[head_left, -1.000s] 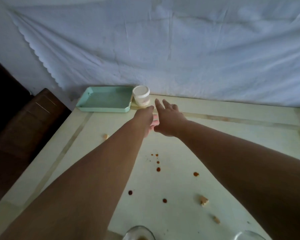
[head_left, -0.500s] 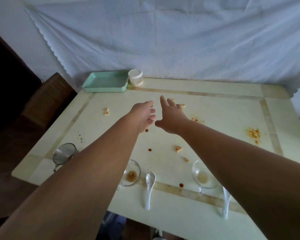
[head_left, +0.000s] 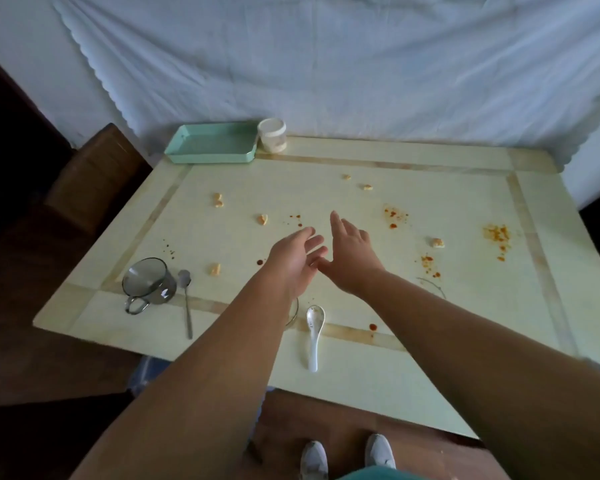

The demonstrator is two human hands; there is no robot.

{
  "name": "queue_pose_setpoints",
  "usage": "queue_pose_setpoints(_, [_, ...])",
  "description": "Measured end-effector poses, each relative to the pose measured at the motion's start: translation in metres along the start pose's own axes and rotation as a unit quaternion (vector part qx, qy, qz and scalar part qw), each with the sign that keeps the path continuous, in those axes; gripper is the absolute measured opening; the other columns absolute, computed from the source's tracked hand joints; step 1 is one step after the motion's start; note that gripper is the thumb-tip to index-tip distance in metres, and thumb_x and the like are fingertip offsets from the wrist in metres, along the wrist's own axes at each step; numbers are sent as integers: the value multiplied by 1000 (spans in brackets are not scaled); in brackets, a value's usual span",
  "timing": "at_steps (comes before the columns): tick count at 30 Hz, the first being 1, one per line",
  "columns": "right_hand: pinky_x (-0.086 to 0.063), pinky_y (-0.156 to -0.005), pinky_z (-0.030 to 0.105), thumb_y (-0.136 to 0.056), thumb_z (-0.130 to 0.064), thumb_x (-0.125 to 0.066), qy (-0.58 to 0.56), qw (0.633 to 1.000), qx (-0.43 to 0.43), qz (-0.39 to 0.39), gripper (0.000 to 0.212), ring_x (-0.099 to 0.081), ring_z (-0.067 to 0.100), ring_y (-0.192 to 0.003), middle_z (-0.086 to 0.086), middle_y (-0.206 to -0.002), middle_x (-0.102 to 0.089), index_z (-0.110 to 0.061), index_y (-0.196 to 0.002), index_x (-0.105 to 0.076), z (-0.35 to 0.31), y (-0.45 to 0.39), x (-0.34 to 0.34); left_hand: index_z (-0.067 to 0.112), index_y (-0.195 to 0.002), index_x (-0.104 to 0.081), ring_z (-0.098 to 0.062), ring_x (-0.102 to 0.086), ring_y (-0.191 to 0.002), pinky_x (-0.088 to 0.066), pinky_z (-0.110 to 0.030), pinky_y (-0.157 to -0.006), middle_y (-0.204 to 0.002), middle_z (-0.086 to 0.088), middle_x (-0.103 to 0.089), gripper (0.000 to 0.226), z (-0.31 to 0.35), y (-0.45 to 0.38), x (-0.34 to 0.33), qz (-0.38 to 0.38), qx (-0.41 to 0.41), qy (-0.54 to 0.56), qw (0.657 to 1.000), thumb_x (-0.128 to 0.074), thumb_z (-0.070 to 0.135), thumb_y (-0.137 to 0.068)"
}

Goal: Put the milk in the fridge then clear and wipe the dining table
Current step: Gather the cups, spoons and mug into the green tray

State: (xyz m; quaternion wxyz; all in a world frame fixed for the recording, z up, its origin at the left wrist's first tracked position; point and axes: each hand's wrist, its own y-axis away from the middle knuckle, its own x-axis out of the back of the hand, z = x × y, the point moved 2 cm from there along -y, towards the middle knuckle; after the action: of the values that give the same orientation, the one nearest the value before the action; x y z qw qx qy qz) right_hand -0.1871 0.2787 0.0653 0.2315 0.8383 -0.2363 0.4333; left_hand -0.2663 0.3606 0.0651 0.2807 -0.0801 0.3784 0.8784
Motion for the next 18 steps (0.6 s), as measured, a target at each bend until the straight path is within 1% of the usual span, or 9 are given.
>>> queue_pose_setpoints(1, [-24, -119, 46, -91, -35, -62, -1, 1000, -5, 3, 94, -13, 33, -149, 10, -163, -15, -19, -157, 3, -2, 5, -6, 3, -133, -54, -26, -65, -105, -50, -30, -71, -127, -13, -63, 38, -4, 2, 7, -5, 2, 9, 1000, -51, 24, -101])
queue_pose_setpoints(2, [-24, -119, 45, -91, -34, -62, -2, 1000, -9, 6, 93, -14, 34, -148, 11, -163, -16, -18, -157, 2, -4, 8, -10, 3, -133, -54, -27, -64, -107, -52, -31, -77, -128, -14, -63, 38, -6, 3, 14, -9, 5, 13, 1000, -50, 25, -101])
queue_pose_setpoints(3, [-24, -118, 45, -90, -32, -62, 0, 1000, -10, 9, 93, -15, 35, -148, 11, -162, -17, -17, -157, 1, -6, 11, -14, 4, -134, -53, -27, -63, -110, -53, -33, -87, -129, -13, -63, 38, -8, 4, 21, -15, 10, 14, 1000, -49, 25, -102])
queue_pose_setpoints(4, [-24, -117, 44, -90, -32, -62, 2, 1000, -15, 10, 92, -16, 36, -147, 12, -162, -19, -16, -157, 0, -9, 16, -19, 4, -134, -53, -27, -62, -113, -51, -36, -97, -129, -12, -63, 39, -11, 4, 29, -18, 16, 9, 1000, -48, 25, -102])
queue_pose_setpoints(5, [-25, -116, 43, -91, -31, -62, 3, 1000, -16, 16, 92, -17, 36, -146, 12, -161, -20, -16, -157, 0, -11, 18, -19, 5, -135, -52, -27, -61, -115, -48, -37, -103, -129, -11, -63, 39, -11, 5, 33, -23, 15, 4, 1000, -47, 25, -103])
queue_pose_setpoints(6, [-26, -116, 43, -91, -30, -61, 6, 1000, -15, 21, 91, -18, 36, -146, 12, -161, -21, -15, -157, -1, -12, 20, -21, 5, -136, -52, -26, -61, -117, -46, -37, -105, -129, -10, -63, 38, -12, 7, 36, -27, 14, -2, 1000, -46, 25, -103])
queue_pose_setpoints(9, [-22, -118, 43, -92, -28, -60, 9, 999, -24, 33, 89, -17, 35, -147, 12, -161, -21, -15, -157, -1, -15, 24, -25, 7, -135, -52, -26, -59, -120, -44, -38, -107, -130, -10, -62, 37, -14, 11, 42, -42, 20, -22, 999, -47, 23, -103])
queue_pose_setpoints(13, [-22, -118, 42, -92, -28, -59, 7, 998, -38, 40, 87, -15, 34, -148, 12, -161, -20, -16, -157, -2, -8, 30, -29, 9, -133, -54, -25, -58, -121, -46, -33, -98, -130, -9, -62, 35, -21, 14, 47, -55, 33, -47, 997, -50, 23, -101])
queue_pose_setpoints(18, [-29, -115, 39, -92, -22, -57, 20, 997, -47, 63, 83, -20, 30, -145, 8, -158, -28, -16, -156, -6, 15, 45, -27, 6, -134, -51, -25, -56, -123, -42, -35, -106, -130, -9, -63, 35, -46, 15, 40, -69, 75, -83, 991, -51, 19, -101])
